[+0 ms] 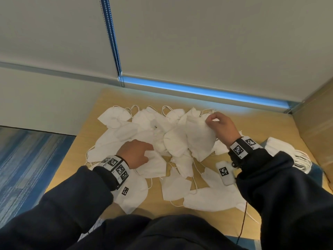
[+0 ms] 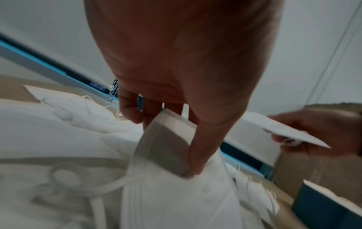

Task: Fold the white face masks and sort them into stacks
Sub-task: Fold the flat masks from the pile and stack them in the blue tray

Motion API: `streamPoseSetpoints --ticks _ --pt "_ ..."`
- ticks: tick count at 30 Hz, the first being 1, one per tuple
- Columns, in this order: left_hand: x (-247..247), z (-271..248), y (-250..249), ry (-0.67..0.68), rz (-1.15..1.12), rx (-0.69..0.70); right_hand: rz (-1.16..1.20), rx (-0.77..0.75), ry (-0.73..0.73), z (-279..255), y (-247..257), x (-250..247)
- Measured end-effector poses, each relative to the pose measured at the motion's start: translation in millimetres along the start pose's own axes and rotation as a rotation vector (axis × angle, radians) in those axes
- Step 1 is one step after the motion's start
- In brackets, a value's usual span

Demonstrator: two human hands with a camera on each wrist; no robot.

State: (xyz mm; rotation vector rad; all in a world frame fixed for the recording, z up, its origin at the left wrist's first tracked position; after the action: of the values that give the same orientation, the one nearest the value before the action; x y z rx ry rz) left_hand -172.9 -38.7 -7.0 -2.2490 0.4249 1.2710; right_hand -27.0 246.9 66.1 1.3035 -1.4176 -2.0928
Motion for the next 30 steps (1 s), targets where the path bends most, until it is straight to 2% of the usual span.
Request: streamPoseSetpoints --ticks 2,3,6,8,10,12,16,19,21,24,30 --pt "-7.1 0.3 0.3 0.026 -0.039 0.003 0.241 0.143 -0.143 -8.5 -3.2 1.5" --pt "-14.9 -0.1 -0.6 0.016 -0.102 0.019 0.332 0.221 -0.166 -14.9 -6.5 4.0" --pt "-49.2 -5.9 -0.9 -0.082 -0.352 0.074 0.692 0.444 -0.080 -35.3 -9.9 17.3" --pt "-72.4 -12.1 0.4 -0.120 -0.488 0.058 0.852 0.500 0.011 -46.5 -7.9 24.9" --pt "-87.1 -15.8 1.7 -0.120 -0.585 0.029 0.854 0.498 0.056 -53.6 -9.0 29.7" --pt "-97.4 -21.2 -0.9 -0.105 -0.688 0.021 0.793 0.480 0.027 -58.1 -11.9 32.4" --pt "-109.2 -40.6 -35.0 0.013 -0.920 0.140 0.807 0.453 -0.030 -63.6 -13.1 39.5" --pt "-95.5 -38.1 -66.8 0.098 -0.948 0.198 0.775 0.367 -0.023 -62.1 -0.8 45.8" --pt "-77.4 -26.5 -80.4 0.133 -0.976 0.164 0.715 0.269 -0.010 -60.6 9.7 51.1" --pt "-56.2 -9.6 -88.0 0.198 -1.189 0.076 0.666 0.180 0.019 -60.5 22.2 59.3" --pt "-45.3 7.4 -66.2 0.039 -1.280 -0.010 0.818 0.405 0.103 -77.0 16.2 58.1"
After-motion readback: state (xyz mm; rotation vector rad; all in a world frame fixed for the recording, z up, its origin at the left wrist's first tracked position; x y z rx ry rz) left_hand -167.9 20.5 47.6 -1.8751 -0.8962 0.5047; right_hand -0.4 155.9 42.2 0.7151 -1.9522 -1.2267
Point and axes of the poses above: each hand's wrist, its own z-axis towards the middle knuckle, its own x-axis out of the palm, y = z × x, the point moved 4 cm from there along z, towards the middle knuckle, and after that the axes turned 14 degrees about -x, right-handed, at the moved point
